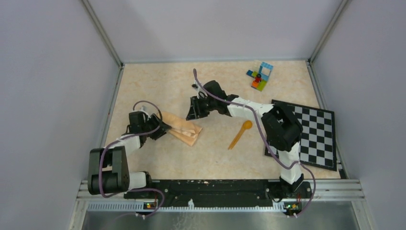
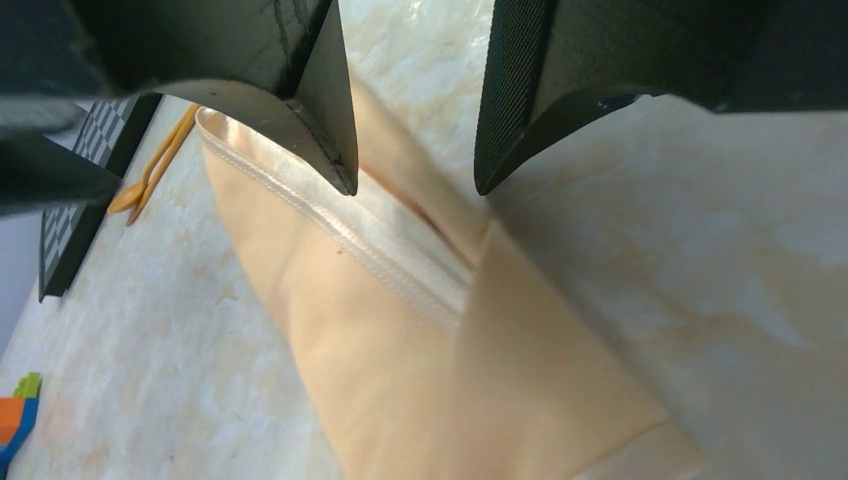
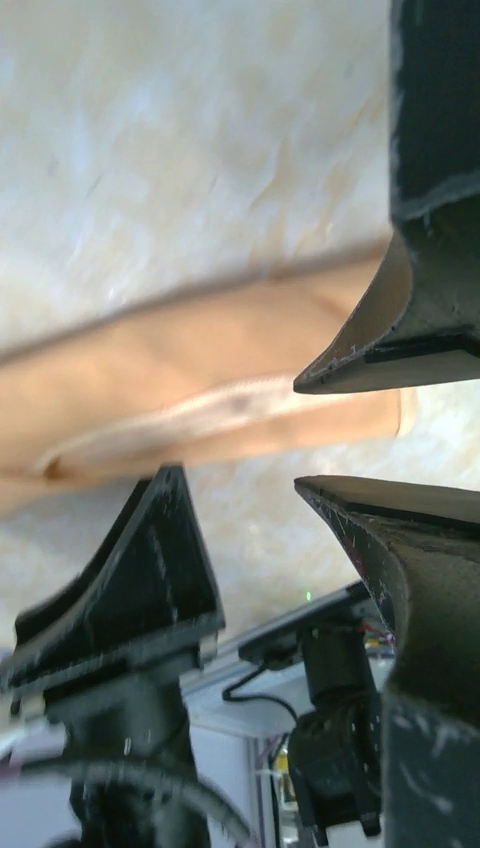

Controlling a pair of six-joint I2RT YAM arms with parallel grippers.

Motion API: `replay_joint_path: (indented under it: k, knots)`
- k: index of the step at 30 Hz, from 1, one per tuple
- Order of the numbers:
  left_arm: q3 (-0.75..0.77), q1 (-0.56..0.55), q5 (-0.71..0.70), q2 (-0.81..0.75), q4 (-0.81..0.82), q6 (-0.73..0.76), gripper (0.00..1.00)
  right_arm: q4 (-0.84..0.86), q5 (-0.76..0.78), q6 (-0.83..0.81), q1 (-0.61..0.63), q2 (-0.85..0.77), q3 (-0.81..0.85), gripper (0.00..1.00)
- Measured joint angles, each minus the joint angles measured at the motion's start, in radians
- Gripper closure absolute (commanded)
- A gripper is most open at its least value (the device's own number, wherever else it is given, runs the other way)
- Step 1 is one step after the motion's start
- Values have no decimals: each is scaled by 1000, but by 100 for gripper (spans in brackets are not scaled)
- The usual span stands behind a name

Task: Fold the napkin into a case and place the utensils inside
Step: Smooth out the smaller rectangle-folded napkin at the center of the board.

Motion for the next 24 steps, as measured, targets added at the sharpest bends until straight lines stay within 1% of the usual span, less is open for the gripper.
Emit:
replay_joint_path:
  k: [3,6,9,12,14,17,21,24]
  knots:
    - [28,-44,6,60,40,-2,54,45,3,-6,-41,-8,-87,78]
    - [70,-105,5,128,73,-2,55,77,6,13,-59,-6,-183,81]
    - [120,-172,2,196,101,-2,55,115,10,42,-37,-4,-251,82]
    - [140,-209,2,225,125,-1,49,140,24,62,4,-5,-277,82]
    - [140,-217,-3,219,124,5,45,142,50,72,27,-13,-290,77]
    - [137,-218,-34,175,74,29,43,82,100,56,46,-51,-294,69]
    - [84,-215,-74,33,-14,37,45,-37,177,-45,48,-130,-284,58]
    - [12,-214,-50,-80,-44,5,46,-108,257,-138,74,-179,-252,53]
